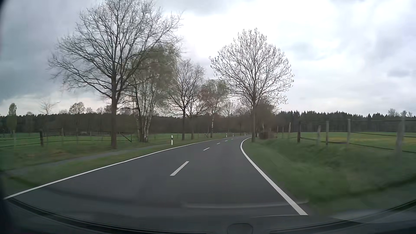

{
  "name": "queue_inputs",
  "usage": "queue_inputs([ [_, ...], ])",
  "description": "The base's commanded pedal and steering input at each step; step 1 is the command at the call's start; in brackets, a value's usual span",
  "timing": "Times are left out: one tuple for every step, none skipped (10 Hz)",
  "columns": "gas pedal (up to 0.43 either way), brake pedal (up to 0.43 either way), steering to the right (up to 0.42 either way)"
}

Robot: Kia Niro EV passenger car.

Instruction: Follow the waypoints while adhering to traffic rules and regulations

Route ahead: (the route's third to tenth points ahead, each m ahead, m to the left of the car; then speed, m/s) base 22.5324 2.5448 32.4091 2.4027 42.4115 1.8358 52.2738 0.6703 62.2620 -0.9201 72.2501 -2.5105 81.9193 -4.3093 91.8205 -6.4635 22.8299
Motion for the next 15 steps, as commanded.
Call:
queue_inputs([
  [0.000, 0.000, 0.019],
  [0.000, 0.000, 0.019],
  [0.000, 0.000, 0.019],
  [0.000, 0.000, 0.018],
  [0.000, 0.000, 0.015],
  [0.000, 0.000, 0.014],
  [0.000, 0.000, 0.014],
  [0.000, 0.000, 0.014],
  [0.059, 0.000, 0.014],
  [0.087, 0.000, 0.015],
  [0.098, 0.000, 0.015],
  [0.098, 0.000, 0.018],
  [0.098, 0.000, 0.019],
  [0.098, 0.000, 0.020],
  [0.098, 0.000, 0.022],
])
